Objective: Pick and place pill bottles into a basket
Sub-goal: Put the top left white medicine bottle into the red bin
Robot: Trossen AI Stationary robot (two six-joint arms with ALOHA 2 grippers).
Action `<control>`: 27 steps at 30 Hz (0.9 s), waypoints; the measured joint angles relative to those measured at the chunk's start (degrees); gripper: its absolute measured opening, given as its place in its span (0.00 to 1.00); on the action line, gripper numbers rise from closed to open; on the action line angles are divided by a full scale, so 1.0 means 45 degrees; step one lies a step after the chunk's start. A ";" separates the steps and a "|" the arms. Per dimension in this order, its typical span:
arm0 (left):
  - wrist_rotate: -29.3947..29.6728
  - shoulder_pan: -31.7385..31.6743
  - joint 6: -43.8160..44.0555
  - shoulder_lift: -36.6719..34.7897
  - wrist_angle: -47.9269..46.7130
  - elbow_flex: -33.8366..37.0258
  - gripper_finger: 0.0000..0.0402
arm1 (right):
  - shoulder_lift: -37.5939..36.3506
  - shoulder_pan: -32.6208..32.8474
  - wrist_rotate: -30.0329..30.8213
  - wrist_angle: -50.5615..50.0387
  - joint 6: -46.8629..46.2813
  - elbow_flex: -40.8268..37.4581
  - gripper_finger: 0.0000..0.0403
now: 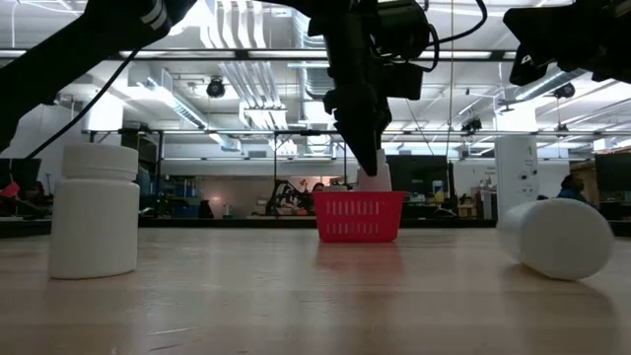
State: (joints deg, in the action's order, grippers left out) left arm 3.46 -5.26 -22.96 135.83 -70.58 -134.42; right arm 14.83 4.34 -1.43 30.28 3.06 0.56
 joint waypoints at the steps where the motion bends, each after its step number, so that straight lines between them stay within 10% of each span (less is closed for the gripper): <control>1: 0.0005 0.0000 0.0000 0.0000 0.0030 0.0074 0.41 | 0.0000 0.0004 0.0000 0.0000 -0.0002 0.0000 0.02; 27: 0.0685 -0.0165 -0.0044 0.0000 0.1024 0.1416 0.42 | -0.0010 0.0002 0.0000 0.0005 0.0021 0.0000 0.02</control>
State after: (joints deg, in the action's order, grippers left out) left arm 6.55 -6.00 -23.16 135.83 -65.97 -128.05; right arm 14.79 4.35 -1.43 30.30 3.15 0.56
